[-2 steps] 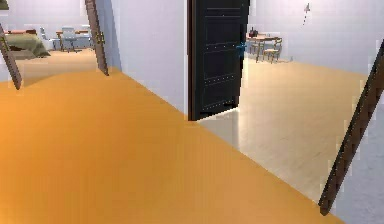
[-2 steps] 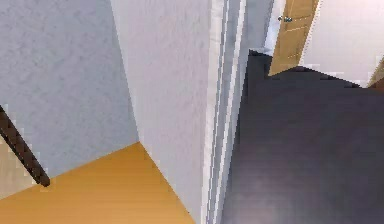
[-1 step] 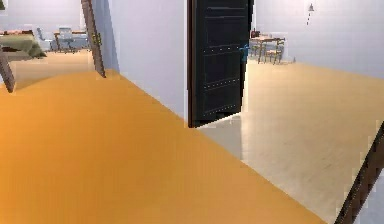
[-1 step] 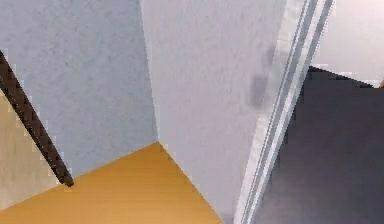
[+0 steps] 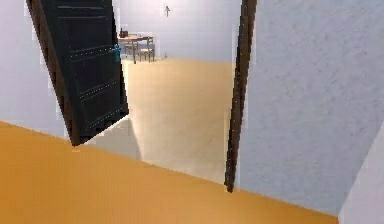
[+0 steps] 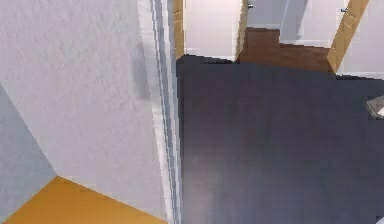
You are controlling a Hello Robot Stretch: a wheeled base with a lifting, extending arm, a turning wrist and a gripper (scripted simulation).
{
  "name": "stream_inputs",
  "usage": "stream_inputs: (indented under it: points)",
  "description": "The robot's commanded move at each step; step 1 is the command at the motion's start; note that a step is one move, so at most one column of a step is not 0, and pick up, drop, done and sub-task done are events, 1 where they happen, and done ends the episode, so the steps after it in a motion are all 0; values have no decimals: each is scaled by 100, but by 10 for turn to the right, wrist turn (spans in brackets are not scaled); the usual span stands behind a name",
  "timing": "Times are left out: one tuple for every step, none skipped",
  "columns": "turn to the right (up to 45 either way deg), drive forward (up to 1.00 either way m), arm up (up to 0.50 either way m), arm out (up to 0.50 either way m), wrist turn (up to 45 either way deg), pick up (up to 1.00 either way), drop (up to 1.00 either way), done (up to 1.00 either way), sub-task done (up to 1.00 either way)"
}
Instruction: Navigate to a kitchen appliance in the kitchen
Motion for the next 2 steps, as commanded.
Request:
stream_inputs:
  points:
    - [0, 5, 0, 0, 0, 0, 0, 0, 0]
    - [-120, 0, 0, 0, 0, 0, 0, 0, 0]
